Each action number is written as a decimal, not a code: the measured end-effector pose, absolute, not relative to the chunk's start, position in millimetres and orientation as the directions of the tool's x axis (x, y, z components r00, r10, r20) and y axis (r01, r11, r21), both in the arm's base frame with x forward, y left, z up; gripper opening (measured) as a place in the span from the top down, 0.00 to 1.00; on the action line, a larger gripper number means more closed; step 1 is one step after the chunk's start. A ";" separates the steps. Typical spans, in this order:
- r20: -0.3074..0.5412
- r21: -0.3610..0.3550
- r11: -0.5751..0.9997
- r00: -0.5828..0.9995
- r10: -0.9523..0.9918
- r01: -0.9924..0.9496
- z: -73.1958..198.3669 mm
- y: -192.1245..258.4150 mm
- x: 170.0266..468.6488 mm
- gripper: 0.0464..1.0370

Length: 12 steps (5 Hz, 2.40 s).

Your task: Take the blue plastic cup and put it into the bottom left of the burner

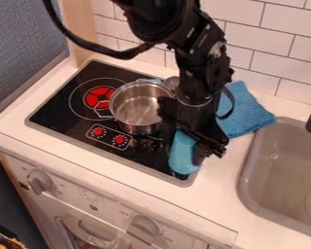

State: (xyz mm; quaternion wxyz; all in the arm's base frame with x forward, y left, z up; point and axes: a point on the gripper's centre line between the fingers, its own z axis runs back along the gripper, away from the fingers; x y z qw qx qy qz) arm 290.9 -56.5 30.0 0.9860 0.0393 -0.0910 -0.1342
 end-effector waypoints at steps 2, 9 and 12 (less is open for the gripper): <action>0.163 0.085 0.960 0.947 -0.277 0.266 32.8 -59.4 282.8 0.32; 0.282 0.050 0.999 0.959 -0.004 -0.011 120.6 145.6 311.6 0.32; 0.185 0.074 0.996 0.982 0.036 -0.050 47.2 168.5 295.5 0.32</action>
